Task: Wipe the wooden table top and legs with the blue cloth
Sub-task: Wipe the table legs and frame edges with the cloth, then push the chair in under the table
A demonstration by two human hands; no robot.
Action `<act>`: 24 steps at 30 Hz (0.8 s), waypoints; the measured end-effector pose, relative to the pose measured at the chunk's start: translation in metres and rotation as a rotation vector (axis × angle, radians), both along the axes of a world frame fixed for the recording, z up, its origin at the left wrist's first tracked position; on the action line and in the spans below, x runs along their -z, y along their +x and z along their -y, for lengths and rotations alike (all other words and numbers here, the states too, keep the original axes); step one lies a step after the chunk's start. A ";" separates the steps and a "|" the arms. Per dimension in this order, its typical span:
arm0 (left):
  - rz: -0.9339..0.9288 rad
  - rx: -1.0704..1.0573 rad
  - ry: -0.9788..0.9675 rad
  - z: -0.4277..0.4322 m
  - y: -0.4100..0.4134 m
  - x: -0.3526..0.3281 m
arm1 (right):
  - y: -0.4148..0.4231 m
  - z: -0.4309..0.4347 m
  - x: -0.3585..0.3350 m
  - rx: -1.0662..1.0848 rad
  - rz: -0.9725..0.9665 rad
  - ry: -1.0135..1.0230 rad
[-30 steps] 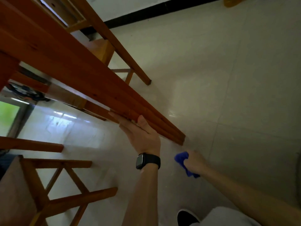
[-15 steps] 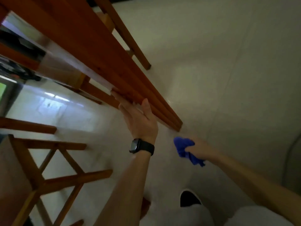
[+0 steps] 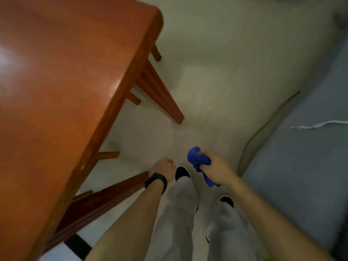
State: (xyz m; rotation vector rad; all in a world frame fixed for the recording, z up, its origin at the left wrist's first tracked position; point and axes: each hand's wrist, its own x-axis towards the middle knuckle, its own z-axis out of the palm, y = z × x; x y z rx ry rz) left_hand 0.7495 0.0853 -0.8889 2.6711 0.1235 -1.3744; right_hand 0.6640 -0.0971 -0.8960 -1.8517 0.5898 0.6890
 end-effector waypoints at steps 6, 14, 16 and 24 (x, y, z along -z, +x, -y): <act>-0.029 -0.018 -0.055 -0.023 -0.070 -0.161 | -0.054 -0.028 -0.197 -0.083 0.045 -0.026; 0.398 -0.083 -0.257 -0.108 -0.092 -0.344 | -0.044 -0.109 -0.404 -0.203 0.301 -0.002; 0.581 -0.201 -0.272 -0.146 -0.091 -0.371 | -0.029 -0.144 -0.419 -0.286 0.359 -0.016; 0.463 -0.408 -0.113 -0.300 -0.094 -0.382 | 0.029 -0.274 -0.436 -0.473 0.465 -0.150</act>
